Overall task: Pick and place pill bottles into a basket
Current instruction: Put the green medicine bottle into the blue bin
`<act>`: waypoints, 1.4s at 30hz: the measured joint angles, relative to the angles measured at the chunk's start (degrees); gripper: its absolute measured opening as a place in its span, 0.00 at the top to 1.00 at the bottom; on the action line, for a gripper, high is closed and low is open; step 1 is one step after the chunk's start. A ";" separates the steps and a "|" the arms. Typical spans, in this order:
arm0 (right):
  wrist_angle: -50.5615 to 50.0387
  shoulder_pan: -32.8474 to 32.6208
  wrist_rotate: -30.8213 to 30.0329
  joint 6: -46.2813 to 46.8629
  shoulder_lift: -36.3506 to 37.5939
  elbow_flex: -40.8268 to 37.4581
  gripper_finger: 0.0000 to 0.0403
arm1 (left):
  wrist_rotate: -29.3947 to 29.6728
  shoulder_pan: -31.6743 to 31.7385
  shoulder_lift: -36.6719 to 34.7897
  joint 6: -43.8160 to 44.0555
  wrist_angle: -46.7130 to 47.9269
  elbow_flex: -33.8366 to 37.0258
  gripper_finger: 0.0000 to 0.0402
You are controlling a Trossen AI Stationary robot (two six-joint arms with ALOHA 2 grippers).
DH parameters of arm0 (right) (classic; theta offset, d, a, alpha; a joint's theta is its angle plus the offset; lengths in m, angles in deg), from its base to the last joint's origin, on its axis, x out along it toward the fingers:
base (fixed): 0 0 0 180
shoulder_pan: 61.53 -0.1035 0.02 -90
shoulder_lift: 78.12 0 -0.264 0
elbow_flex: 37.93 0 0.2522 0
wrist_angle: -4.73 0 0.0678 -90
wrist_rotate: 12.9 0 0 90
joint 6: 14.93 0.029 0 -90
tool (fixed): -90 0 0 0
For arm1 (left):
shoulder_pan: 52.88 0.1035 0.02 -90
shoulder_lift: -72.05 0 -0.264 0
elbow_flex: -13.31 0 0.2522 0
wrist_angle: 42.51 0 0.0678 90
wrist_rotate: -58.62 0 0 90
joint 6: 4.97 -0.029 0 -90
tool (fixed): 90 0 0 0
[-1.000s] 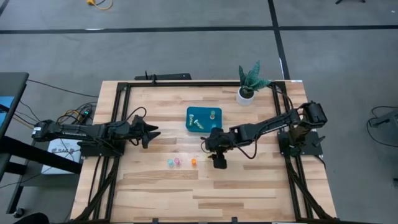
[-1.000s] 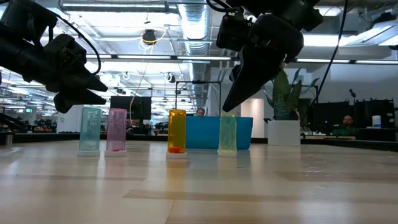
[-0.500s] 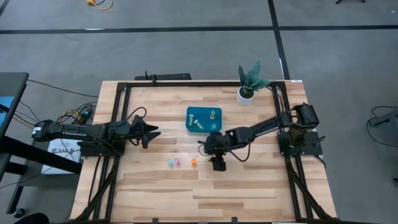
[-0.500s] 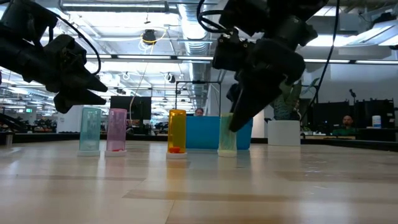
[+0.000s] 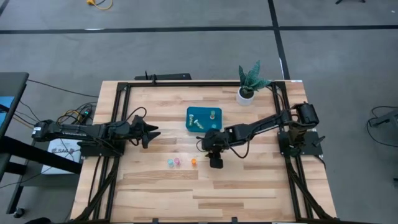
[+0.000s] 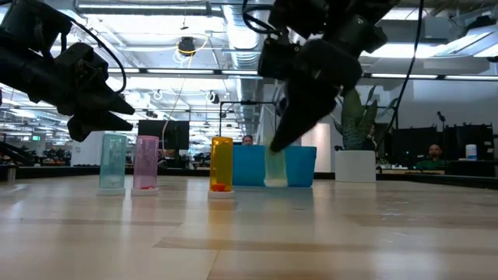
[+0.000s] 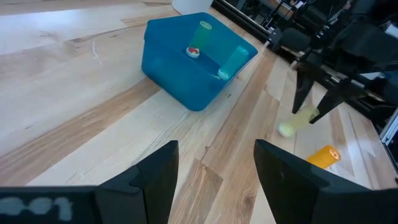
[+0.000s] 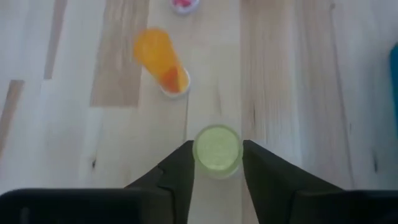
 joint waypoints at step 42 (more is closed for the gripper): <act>-1.95 25.49 1.35 -8.42 -2.12 10.59 0.74 | 1.39 0.01 0.00 -0.28 0.56 -0.04 0.50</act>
